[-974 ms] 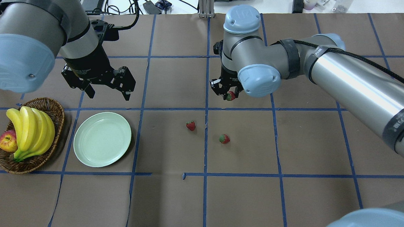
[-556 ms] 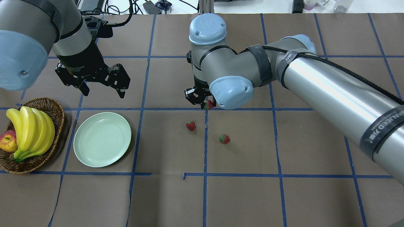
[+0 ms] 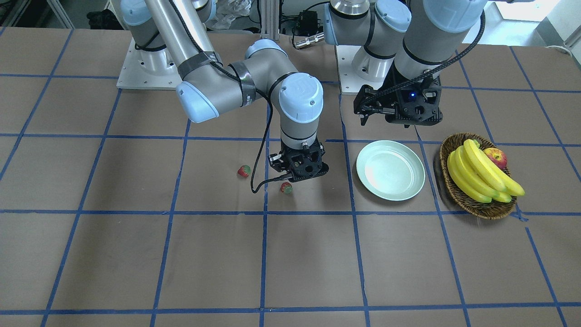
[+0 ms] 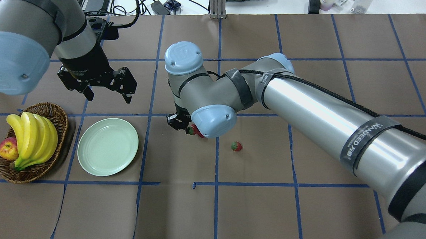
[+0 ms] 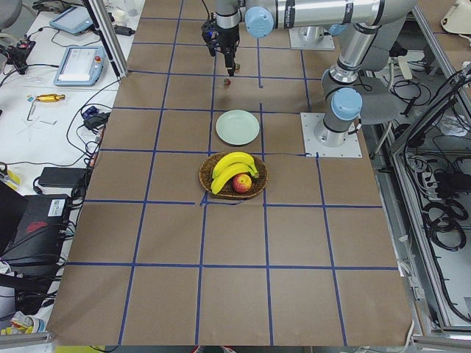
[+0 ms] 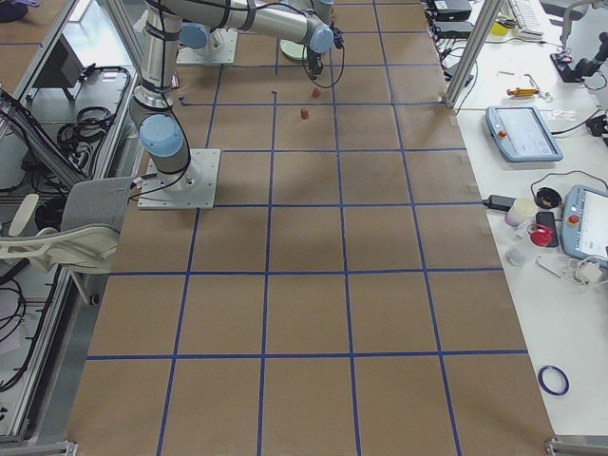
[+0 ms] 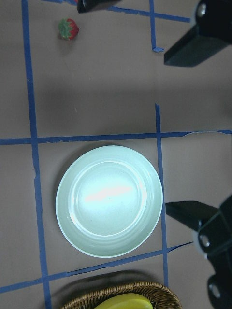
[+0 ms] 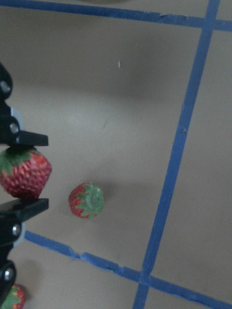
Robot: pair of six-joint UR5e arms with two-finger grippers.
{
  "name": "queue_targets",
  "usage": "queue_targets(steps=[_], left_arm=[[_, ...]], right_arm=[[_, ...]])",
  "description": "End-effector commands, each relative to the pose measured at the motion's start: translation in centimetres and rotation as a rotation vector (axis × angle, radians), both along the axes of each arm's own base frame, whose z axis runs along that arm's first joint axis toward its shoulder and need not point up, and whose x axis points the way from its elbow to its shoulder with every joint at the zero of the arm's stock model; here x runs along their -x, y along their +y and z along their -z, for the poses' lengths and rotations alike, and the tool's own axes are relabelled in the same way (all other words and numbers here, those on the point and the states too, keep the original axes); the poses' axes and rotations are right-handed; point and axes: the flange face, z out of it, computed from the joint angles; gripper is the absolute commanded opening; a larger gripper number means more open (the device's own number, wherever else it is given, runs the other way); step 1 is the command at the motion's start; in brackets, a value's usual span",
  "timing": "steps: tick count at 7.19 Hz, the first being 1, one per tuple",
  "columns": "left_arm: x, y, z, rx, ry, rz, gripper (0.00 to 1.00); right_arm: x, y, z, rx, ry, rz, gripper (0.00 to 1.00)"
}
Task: Collect all strawberries into plate
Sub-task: 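Lower the strawberry beside the first one and open the right gripper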
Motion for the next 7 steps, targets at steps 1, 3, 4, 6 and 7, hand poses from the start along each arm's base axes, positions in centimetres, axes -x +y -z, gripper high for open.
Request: queue_targets(steps=[1,3,4,6,7], left_arm=[[0.0,0.0,0.1,-0.002,0.000,0.001,1.00],[0.0,0.1,0.2,-0.005,-0.002,0.001,1.00],[0.0,0.1,0.3,-0.006,-0.002,0.001,1.00],[0.0,0.1,0.4,-0.008,-0.002,0.001,1.00],[0.1,0.2,0.5,-0.009,-0.002,0.002,1.00]], right_arm=[[-0.7,0.4,1.7,-0.030,-0.014,-0.006,0.08],[-0.6,0.5,2.6,-0.045,-0.007,-0.002,0.48],[-0.7,0.5,3.6,-0.059,0.002,-0.001,0.51],[-0.7,0.5,3.8,-0.062,0.002,-0.002,0.69],[-0.8,0.6,3.8,-0.068,-0.007,-0.001,0.69]])
